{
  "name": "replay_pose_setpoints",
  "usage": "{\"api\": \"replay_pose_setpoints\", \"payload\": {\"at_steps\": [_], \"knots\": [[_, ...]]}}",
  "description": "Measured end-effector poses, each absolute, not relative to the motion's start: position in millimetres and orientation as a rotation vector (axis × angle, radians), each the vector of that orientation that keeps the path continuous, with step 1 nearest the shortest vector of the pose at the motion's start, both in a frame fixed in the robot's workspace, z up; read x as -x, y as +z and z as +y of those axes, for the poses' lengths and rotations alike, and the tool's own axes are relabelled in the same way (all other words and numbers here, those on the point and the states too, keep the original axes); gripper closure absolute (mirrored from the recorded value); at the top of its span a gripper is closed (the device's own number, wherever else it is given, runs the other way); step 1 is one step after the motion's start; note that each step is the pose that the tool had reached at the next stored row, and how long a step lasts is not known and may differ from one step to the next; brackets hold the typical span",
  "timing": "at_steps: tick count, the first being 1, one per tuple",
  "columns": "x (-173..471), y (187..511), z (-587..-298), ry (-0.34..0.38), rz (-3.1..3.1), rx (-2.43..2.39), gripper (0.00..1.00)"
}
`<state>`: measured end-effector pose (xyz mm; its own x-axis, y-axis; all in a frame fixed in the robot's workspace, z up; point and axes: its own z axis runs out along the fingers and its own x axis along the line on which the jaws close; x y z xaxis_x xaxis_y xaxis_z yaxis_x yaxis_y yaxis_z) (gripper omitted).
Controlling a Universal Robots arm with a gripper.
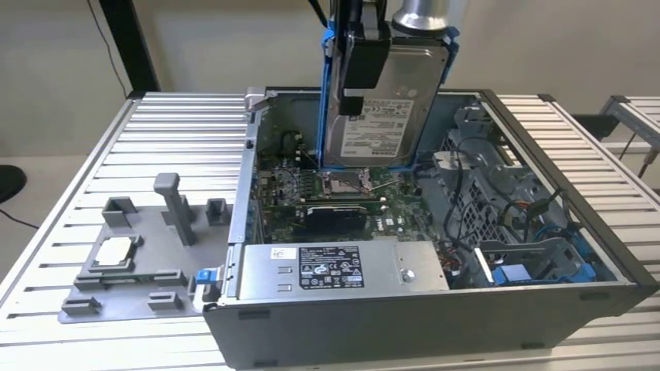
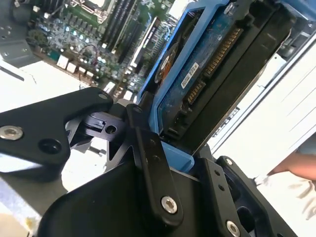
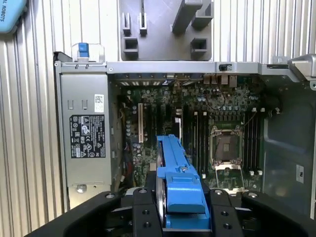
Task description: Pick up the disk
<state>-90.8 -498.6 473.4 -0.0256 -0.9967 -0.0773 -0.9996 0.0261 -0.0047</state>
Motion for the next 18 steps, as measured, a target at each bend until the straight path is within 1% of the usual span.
{"api": "replay_pose_setpoints", "payload": {"at_steps": [18], "knots": [[90.7,472.7,-549.7,0.078,2.207,2.151,1.0]]}}
